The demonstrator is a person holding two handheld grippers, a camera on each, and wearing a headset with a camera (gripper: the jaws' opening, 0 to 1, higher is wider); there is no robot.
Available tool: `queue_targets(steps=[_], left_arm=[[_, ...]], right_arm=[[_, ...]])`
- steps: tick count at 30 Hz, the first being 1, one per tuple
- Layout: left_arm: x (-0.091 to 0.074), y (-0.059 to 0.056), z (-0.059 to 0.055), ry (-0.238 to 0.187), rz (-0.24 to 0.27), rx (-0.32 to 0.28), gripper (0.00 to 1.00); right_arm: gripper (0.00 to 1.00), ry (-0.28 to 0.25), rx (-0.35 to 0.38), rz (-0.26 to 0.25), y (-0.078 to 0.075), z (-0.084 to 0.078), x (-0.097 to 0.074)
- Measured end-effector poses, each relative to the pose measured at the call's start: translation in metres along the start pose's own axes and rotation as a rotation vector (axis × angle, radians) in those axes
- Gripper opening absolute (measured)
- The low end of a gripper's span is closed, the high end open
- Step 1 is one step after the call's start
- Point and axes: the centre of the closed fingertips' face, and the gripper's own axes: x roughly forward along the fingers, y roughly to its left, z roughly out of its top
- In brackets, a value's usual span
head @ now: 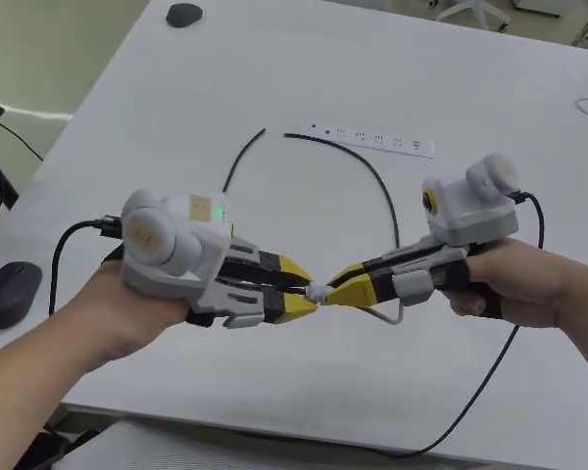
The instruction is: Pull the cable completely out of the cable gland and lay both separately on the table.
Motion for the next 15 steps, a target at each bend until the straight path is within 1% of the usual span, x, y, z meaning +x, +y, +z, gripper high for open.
queue_targets(steps=[2,4,5,8,10,11,13,14,15], left_arm=[[0.0006,0.0001,-0.0009,0.006,0.0,0.004,0.15],[0.0014,-0.001,-0.0026,0.014,-0.004,0.01,0.15],[0.0018,-0.0009,-0.0033,0.017,-0.003,0.015,0.15],[0.0023,-0.0014,-0.005,0.022,-0.01,0.001,0.15],[0.0021,-0.0009,-0.0053,0.024,-0.01,-0.015,0.15],[0.0019,-0.0002,-0.0053,0.023,-0.008,-0.017,0.15],[0.0011,0.0012,-0.0048,0.02,-0.007,-0.039,0.15],[0.0008,0.001,-0.0047,0.02,-0.009,-0.044,0.15],[0.0005,0.001,-0.0047,0.02,-0.009,-0.05,0.15]], right_arm=[[0.09,0.0,0.0,0.008,0.001,-0.0001,0.0009],[0.09,0.011,0.009,0.006,0.0004,-0.002,0.0017],[0.09,0.014,0.004,0.004,0.0003,-0.0026,0.0019],[0.08,0.026,-0.031,-0.002,0.0013,-0.0045,0.0025],[0.07,0.033,-0.098,-0.022,0.0003,-0.004,0.0025],[0.07,0.032,-0.112,-0.037,0.0007,-0.0029,0.0025],[0.07,0.029,-0.122,-0.05,0.0015,-0.002,0.0026],[0.07,0.033,-0.165,-0.067,0.0007,-0.0016,0.0026],[0.07,0.035,-0.19,-0.081,0.0004,-0.0013,0.0028]])
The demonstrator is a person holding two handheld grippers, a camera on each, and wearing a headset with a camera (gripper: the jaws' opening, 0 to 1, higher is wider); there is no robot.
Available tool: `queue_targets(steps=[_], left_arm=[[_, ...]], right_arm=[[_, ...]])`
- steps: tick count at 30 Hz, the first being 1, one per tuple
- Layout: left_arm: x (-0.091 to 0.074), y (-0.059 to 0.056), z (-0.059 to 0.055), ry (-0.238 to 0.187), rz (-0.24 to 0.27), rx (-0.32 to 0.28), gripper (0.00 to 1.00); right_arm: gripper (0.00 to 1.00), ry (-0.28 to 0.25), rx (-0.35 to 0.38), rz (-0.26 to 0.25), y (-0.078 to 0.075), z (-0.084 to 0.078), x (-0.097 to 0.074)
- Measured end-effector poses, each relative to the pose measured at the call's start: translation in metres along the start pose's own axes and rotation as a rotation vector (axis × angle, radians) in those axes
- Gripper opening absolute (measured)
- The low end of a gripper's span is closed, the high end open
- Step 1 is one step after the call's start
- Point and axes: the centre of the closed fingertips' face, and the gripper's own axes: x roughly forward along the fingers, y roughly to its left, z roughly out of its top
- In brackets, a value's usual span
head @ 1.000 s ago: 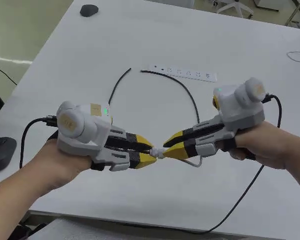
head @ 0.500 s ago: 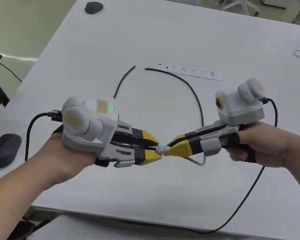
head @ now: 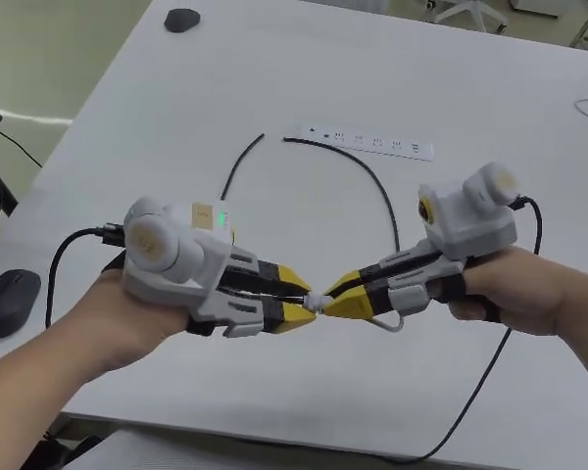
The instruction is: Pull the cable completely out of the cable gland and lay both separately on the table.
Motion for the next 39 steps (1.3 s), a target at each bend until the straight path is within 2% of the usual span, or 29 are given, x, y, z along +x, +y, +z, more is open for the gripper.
queue_targets(steps=[5,8,11,17,18,20,24,27,30,34,39], left_arm=[[-0.002,-0.001,-0.001,-0.004,-0.016,-0.04,0.15],[-0.001,-0.002,-0.002,-0.011,-0.029,-0.101,0.15],[-0.001,-0.003,-0.004,-0.005,-0.036,-0.11,0.15],[0.002,-0.007,-0.008,0.013,-0.052,-0.147,0.15],[0.002,-0.007,-0.008,0.011,-0.052,-0.15,0.15],[0.002,-0.007,-0.007,0.005,-0.053,-0.164,0.15],[0.001,-0.003,-0.005,-0.019,-0.047,-0.201,0.15],[0.0,-0.003,-0.004,-0.028,-0.049,-0.22,0.15],[0.001,-0.006,-0.004,-0.025,-0.051,-0.218,0.15],[0.002,-0.006,-0.005,-0.022,-0.048,-0.215,0.15],[0.002,-0.006,-0.005,-0.018,-0.048,-0.2,0.15]], right_arm=[[0.07,0.031,-0.168,-0.068,0.004,-0.001,0.001],[0.07,0.048,-0.247,-0.112,0.005,-0.002,0.001],[0.07,0.073,-0.315,-0.155,0.004,-0.006,0.002],[0.07,0.15,-0.518,-0.24,0.001,-0.013,0.002],[0.07,0.161,-0.554,-0.259,0.001,-0.013,0.002],[0.07,0.17,-0.574,-0.282,0.001,-0.013,0.002],[0.07,0.191,-0.689,-0.367,-0.001,-0.009,0.001],[0.07,0.197,-0.725,-0.395,0.001,-0.008,0.001],[0.07,0.197,-0.72,-0.393,0.001,-0.01,0.001],[0.08,0.19,-0.689,-0.394,-0.002,-0.01,0.001],[0.08,0.174,-0.602,-0.385,-0.004,-0.011,0.001]])
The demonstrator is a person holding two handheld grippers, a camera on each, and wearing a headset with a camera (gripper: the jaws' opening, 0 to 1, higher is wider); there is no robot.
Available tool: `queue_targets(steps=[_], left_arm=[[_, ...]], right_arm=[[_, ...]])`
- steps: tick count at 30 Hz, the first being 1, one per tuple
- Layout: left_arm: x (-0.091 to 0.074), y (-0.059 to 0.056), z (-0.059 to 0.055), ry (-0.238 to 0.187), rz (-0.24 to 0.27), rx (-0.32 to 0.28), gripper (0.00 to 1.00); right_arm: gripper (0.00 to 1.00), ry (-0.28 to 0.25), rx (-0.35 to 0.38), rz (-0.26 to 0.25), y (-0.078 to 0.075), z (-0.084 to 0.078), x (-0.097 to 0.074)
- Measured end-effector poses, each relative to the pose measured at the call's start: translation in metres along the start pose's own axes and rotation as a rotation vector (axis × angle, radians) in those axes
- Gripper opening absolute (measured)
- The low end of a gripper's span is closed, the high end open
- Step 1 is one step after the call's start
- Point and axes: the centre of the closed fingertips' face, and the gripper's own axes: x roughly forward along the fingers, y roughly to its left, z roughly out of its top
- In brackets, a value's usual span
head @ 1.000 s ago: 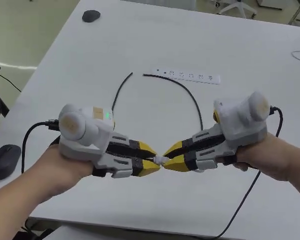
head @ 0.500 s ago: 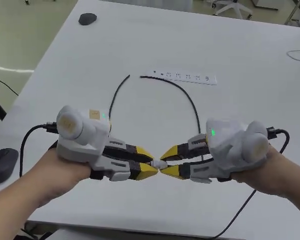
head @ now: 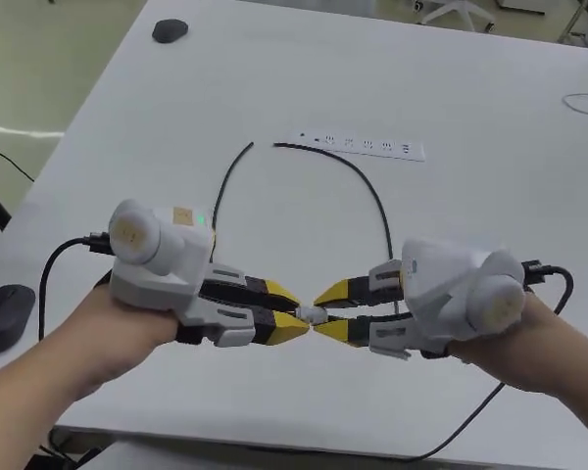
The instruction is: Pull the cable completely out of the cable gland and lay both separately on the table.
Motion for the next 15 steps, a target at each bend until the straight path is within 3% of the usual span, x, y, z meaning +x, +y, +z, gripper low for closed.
queue_targets(steps=[1,4,5,7,9,11,13,15], left_arm=[[0.0,0.0,0.0,-0.002,0.0,0.005,0.15],[0.0,0.001,0.001,-0.003,0.004,0.023,0.15],[0.0,0.002,0.001,-0.003,0.006,0.029,0.15],[0.0,0.003,0.0,0.005,0.007,0.043,0.15],[0.0,0.002,-0.002,0.012,0.004,0.058,0.15],[0.001,0.002,-0.003,0.016,0.003,0.073,0.15],[0.001,0.001,-0.003,0.015,0.003,0.092,0.15],[0.001,0.001,-0.002,0.013,0.002,0.1,0.15]], right_arm=[[0.09,0.01,0.055,0.009,0.0,-0.003,0.001],[0.12,-0.005,0.123,0.043,-0.001,-0.007,0.0],[0.13,-0.022,0.203,0.081,0.0,-0.006,-0.001],[0.17,-0.071,0.258,0.11,-0.005,-0.003,-0.004],[0.18,-0.093,0.353,0.177,-0.003,-0.002,-0.008],[0.17,-0.121,0.417,0.199,-0.012,-0.002,-0.01],[0.18,-0.135,0.54,0.278,-0.009,0.0,-0.011],[0.17,-0.151,0.588,0.317,-0.011,-0.002,-0.011]])
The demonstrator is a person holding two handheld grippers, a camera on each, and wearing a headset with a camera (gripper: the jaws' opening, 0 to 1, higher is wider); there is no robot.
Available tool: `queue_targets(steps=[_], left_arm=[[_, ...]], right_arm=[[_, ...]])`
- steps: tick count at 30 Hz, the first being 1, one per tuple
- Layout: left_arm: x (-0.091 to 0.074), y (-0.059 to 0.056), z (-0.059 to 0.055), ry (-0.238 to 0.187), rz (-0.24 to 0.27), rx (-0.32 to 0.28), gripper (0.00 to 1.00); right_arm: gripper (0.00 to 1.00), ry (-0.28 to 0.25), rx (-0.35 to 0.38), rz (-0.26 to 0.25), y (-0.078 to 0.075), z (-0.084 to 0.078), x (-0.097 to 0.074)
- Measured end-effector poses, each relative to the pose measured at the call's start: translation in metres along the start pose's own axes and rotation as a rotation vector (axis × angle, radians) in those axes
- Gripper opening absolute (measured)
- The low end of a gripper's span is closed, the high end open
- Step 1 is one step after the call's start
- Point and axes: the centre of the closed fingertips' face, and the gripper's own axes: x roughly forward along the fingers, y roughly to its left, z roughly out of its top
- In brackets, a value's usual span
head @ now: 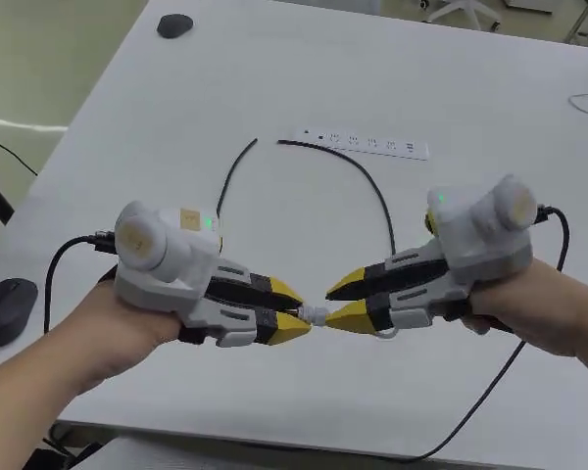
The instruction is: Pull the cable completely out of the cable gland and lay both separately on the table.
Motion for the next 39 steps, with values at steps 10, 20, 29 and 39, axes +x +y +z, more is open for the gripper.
queue_targets(steps=[10,20,29,39], left_arm=[[-0.001,0.0,0.002,0.005,0.001,0.027,0.15],[0.001,0.001,0.004,0.001,-0.004,0.028,0.15],[0.002,0.001,0.003,0.005,0.0,0.024,0.15],[0.001,0.001,-0.001,0.009,-0.006,-0.035,0.15]], right_arm=[[0.14,-0.047,0.154,0.11,0.007,-0.002,0.008],[0.11,-0.059,0.202,0.157,0.011,-0.002,0.009],[0.08,-0.043,0.111,0.132,0.012,-0.002,0.009],[0.07,0.034,-0.243,-0.028,0.015,-0.004,0.013]])
